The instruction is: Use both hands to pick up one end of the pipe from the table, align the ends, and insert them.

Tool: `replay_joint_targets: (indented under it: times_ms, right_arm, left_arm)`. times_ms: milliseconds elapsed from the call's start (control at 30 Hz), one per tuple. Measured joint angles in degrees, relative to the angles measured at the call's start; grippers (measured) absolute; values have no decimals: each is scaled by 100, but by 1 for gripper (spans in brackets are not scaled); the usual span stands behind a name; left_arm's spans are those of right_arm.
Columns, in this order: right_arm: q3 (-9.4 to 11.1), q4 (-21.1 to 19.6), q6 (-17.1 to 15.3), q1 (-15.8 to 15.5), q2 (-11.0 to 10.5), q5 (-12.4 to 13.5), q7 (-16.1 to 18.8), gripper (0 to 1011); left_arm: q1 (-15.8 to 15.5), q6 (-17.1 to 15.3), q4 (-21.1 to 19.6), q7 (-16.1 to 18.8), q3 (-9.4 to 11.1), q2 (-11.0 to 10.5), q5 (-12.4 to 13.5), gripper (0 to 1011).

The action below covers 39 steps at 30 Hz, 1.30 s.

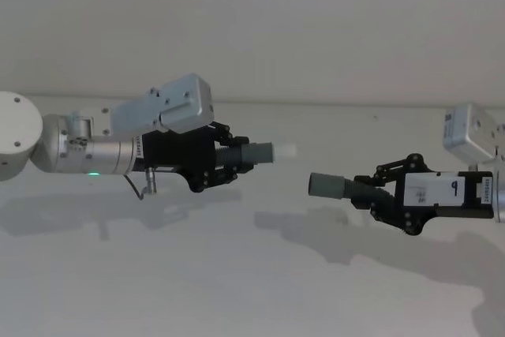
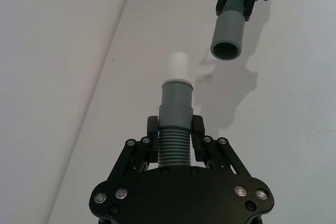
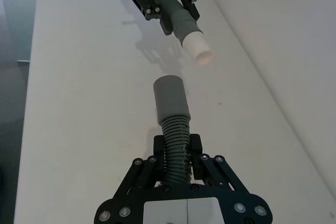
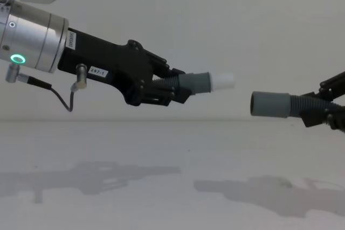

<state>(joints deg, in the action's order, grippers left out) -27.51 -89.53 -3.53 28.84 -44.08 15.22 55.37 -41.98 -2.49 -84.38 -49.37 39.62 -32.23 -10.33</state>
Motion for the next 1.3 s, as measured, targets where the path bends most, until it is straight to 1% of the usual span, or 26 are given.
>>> replay_joint_targets:
  times_ms: [667,1300]
  right_arm:
    - [-92,-52,-192,137,-65,83,54,283]
    - [-158,147,-282,240,-18,188,-40,283]
  left_arm:
    - [-116,63,29,-85,198,-10,22,357]
    - [-178,67,30,-47,347,6,26,357]
